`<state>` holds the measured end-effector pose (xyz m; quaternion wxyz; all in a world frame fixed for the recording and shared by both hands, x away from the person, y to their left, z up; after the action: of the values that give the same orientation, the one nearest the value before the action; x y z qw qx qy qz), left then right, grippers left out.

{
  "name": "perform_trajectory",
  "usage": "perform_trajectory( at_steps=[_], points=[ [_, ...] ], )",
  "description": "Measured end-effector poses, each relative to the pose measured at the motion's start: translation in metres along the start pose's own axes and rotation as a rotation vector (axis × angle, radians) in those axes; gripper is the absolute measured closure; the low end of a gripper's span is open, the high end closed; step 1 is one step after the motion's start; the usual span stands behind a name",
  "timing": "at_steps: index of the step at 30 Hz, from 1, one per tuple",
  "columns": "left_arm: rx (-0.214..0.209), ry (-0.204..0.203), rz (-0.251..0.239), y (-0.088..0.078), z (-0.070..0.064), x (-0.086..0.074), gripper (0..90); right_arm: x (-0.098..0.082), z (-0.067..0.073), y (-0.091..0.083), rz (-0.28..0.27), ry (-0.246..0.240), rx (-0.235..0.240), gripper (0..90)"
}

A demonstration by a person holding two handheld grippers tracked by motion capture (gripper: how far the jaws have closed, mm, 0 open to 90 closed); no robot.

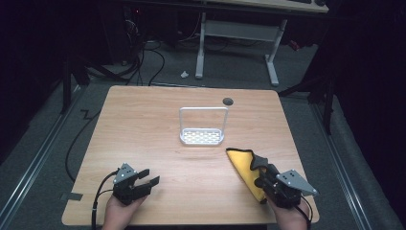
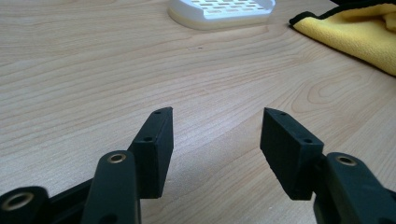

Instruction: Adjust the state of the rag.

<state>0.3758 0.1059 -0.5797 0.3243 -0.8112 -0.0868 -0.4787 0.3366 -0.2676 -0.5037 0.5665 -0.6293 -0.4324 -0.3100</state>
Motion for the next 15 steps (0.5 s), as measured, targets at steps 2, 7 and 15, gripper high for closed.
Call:
perform_trajectory(
  at_steps=[2, 7, 15],
  points=[
    [-0.001, 0.003, 0.005, 0.000, -0.001, 0.000, 44.7, 0.004, 0.002, -0.002, -0.031, -0.021, -0.019, 86.9],
    [0.000, 0.009, 0.010, 0.002, -0.002, -0.001, 44.7, 0.015, 0.018, -0.006, -0.062, -0.033, 0.010, 87.1],
    [-0.003, 0.014, 0.007, 0.000, -0.003, 0.000, 44.7, 0.019, 0.100, 0.012, -0.045, -0.159, 0.151, 86.7]
  ],
)
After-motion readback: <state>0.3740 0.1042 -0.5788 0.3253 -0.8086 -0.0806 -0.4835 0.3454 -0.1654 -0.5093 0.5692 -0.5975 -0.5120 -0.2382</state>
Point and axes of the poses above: each handheld gripper's, and its own axes: y roughly forward along the jaws, x roughly out of its top, z roughly to its left, the point moved 10 cm from there along y, roughly forward along the jaws, and after that the axes turned 11 degrees about -x, right-handed, at the moved point
